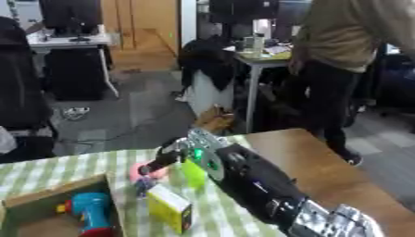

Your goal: Pick up objects on the table and place them in the box.

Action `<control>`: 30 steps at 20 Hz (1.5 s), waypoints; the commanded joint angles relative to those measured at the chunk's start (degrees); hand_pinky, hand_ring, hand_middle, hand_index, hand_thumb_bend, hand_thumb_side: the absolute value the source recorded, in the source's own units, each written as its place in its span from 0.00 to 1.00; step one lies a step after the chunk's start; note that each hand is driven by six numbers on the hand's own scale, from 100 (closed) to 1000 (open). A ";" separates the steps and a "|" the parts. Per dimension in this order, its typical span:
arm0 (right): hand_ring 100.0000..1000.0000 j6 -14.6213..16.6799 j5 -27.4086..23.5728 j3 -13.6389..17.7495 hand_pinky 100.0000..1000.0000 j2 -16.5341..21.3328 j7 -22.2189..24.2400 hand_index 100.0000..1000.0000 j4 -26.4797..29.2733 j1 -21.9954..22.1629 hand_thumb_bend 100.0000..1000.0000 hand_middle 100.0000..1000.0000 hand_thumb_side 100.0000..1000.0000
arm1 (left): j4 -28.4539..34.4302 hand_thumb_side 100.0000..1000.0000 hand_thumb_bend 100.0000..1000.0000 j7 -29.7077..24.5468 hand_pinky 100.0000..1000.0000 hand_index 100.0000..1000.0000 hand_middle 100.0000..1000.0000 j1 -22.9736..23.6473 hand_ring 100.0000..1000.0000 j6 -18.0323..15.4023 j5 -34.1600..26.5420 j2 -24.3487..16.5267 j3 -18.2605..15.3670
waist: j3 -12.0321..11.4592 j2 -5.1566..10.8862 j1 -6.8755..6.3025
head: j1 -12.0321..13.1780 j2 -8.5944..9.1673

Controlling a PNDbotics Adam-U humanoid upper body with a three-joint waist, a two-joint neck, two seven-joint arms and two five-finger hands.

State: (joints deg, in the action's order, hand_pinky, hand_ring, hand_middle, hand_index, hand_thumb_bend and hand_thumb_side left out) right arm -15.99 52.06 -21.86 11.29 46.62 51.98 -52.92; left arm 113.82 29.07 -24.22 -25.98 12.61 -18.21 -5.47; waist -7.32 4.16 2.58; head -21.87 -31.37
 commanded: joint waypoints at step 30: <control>1.00 7.03 18.40 2.34 1.00 -3.99 -2.84 1.00 -5.13 3.27 0.74 0.94 1.00 | 0.77 1.00 0.19 0.18 0.85 0.92 0.87 -0.57 0.89 0.31 0.84 -1.58 -0.33 | 0.35 1.58 1.07 | -7.54 -0.42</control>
State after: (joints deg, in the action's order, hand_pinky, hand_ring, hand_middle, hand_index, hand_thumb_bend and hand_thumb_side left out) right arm -9.01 69.81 -20.14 6.80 44.28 46.80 -48.62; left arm 113.82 29.18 -23.98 -25.70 13.20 -18.68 -5.48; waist -7.07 4.39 2.92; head -28.93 -31.61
